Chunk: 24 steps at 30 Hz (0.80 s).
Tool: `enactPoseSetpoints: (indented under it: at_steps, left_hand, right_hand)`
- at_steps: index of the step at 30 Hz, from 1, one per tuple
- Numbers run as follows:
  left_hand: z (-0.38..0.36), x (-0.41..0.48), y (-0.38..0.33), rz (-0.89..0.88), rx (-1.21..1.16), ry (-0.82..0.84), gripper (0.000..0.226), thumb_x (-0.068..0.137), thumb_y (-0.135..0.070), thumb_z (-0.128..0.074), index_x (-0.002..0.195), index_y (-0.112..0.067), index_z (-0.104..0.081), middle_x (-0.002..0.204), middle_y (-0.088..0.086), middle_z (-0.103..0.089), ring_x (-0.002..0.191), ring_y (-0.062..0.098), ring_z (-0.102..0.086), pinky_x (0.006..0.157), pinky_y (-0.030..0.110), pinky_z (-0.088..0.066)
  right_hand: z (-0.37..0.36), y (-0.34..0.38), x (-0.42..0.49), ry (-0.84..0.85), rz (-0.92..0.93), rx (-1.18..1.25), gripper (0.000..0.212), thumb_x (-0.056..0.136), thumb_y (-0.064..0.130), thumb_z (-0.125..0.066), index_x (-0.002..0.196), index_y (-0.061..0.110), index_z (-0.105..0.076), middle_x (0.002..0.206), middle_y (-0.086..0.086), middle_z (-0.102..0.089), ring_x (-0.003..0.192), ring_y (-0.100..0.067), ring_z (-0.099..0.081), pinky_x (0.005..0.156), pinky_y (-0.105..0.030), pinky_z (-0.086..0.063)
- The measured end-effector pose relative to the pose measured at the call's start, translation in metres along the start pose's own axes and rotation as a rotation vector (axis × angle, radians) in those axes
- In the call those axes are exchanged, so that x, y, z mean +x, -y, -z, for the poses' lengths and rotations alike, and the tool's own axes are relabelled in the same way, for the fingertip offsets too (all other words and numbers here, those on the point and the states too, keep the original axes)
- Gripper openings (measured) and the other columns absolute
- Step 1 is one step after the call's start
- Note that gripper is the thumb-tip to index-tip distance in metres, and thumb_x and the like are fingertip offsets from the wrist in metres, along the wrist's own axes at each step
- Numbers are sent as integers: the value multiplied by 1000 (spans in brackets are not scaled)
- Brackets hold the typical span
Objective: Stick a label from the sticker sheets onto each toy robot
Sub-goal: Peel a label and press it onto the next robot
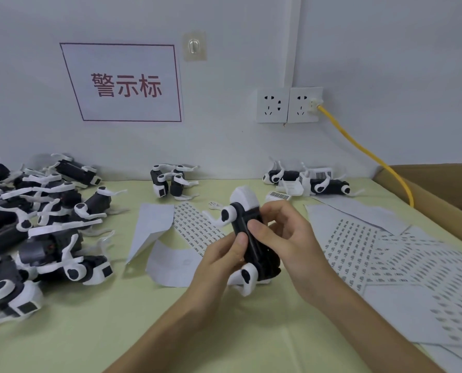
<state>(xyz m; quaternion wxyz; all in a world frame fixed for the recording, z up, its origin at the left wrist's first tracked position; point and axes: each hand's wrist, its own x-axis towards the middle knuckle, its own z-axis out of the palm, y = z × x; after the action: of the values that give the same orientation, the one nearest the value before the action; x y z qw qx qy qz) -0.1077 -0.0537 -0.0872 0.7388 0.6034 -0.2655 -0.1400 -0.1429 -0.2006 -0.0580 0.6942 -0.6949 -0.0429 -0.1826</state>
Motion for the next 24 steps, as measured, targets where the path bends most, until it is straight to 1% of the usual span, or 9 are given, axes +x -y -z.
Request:
enactPoseSetpoints:
  at_steps: [2, 4, 8, 11, 14, 15, 18, 21, 24]
  left_hand:
    - [0, 1, 0, 49, -60, 5, 48, 100, -50, -50, 125, -17, -73, 121, 19, -74, 116, 32, -71, 87, 29, -59]
    - [0, 2, 1, 60, -75, 5, 46, 101, -48, -49, 125, -19, -73, 122, 18, -74, 115, 32, -72, 85, 30, -60]
    - [-3, 0, 5, 49, 3, 40, 55, 96, -54, -53, 124, -10, -69, 120, 24, -71, 116, 41, -68, 100, 47, -57]
    - [-3, 0, 6, 67, 40, 59, 53, 92, -59, -54, 120, -17, -72, 119, 16, -74, 115, 31, -70, 102, 42, -55]
    - [2, 1, 3, 88, 10, 79, 48, 96, -53, -52, 113, -13, -73, 109, 10, -75, 106, 24, -72, 88, 30, -56]
    - [3, 1, 1, 90, -8, 88, 45, 98, -50, -50, 110, -13, -73, 106, 10, -74, 103, 22, -72, 86, 29, -55]
    - [4, 1, 0, 97, -58, 107, 46, 100, -46, -46, 113, -10, -72, 109, 13, -73, 102, 25, -70, 93, 47, -50]
    - [5, 2, 0, 104, -116, 110, 54, 100, -47, -42, 123, -8, -71, 120, 17, -72, 111, 27, -68, 91, 38, -55]
    - [6, 4, 0, 98, -144, 59, 48, 102, -50, -41, 125, -24, -75, 129, 7, -73, 122, 22, -67, 104, 38, -51]
  right_hand:
    - [4, 1, 1, 51, -3, -23, 26, 84, 20, -79, 105, 13, -64, 101, -10, -67, 84, -17, -58, 83, -38, -52]
    - [6, 1, 1, 62, 2, -38, 29, 82, 21, -78, 104, 12, -62, 103, -10, -68, 87, -19, -60, 87, -41, -51]
    - [6, 0, 2, -7, -1, 7, 18, 89, 24, -73, 87, 14, -58, 79, 8, -62, 74, -15, -56, 69, -26, -50]
    - [9, 1, 3, 1, -30, 48, 19, 93, 19, -69, 81, 15, -55, 74, 9, -58, 70, -14, -54, 62, -20, -47]
    - [11, 3, 4, 60, -81, 170, 18, 97, 15, -64, 81, 13, -55, 79, 3, -58, 70, -11, -58, 64, -22, -49]
    - [12, 4, 4, 75, -94, 210, 17, 98, 14, -62, 82, 12, -55, 80, 0, -58, 71, -12, -59, 66, -24, -49]
    - [12, 3, 5, 84, -98, 225, 10, 99, 11, -60, 89, 11, -59, 84, -1, -60, 76, -15, -59, 69, -28, -50]
    - [12, 0, 6, 75, -57, 150, 7, 98, 7, -61, 102, 11, -66, 96, -5, -66, 88, -21, -62, 79, -37, -52]
    - [12, 0, 5, 107, 22, 25, 23, 95, 5, -67, 115, 16, -70, 109, -5, -70, 93, -17, -63, 87, -31, -52]
